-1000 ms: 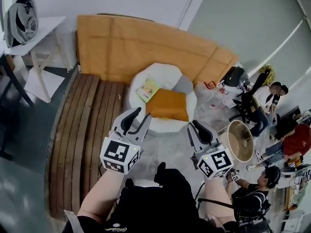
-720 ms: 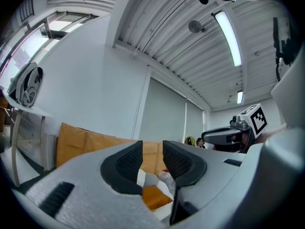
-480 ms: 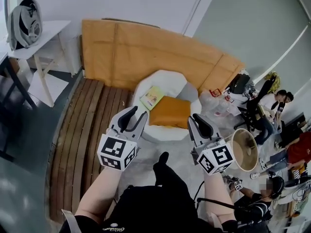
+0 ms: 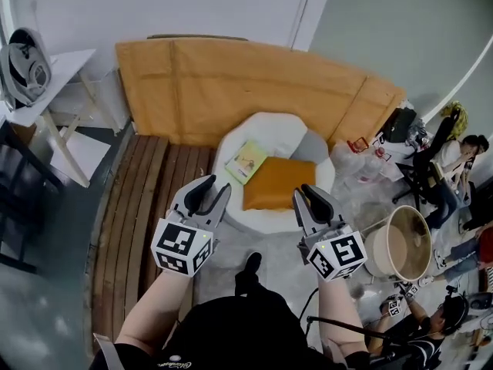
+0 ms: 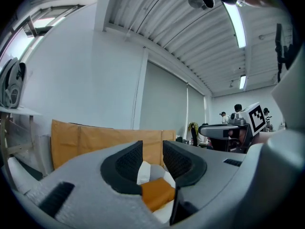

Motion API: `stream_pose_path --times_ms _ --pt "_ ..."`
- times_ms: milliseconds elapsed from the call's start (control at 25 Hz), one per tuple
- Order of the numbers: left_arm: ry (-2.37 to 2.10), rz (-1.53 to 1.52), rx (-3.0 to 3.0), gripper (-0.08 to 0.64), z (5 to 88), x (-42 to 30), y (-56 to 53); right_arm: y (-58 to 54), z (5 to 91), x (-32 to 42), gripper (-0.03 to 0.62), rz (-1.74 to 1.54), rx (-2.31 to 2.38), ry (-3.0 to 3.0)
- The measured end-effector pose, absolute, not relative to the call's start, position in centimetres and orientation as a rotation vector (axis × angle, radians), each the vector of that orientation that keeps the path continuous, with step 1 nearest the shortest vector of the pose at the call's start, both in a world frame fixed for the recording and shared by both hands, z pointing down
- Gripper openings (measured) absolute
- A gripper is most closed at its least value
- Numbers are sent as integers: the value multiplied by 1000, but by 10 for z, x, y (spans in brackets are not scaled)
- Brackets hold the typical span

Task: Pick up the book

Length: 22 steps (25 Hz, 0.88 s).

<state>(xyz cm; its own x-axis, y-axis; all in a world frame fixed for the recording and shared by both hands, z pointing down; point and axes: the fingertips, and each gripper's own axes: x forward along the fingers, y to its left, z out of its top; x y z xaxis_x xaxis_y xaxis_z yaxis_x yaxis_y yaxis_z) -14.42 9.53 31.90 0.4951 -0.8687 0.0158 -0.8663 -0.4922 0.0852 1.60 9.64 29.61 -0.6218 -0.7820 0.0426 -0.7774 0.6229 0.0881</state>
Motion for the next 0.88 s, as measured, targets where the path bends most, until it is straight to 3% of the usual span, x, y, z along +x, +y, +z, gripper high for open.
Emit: stream_pose_path --times_ms 520,880 --pt "-1615 28 2558 135 308 -59 -116 -129 293 99 69 29 1257 -2820" --pt "-1629 74 2517 135 318 -39 -173 -189 304 95 69 81 1162 -2852"
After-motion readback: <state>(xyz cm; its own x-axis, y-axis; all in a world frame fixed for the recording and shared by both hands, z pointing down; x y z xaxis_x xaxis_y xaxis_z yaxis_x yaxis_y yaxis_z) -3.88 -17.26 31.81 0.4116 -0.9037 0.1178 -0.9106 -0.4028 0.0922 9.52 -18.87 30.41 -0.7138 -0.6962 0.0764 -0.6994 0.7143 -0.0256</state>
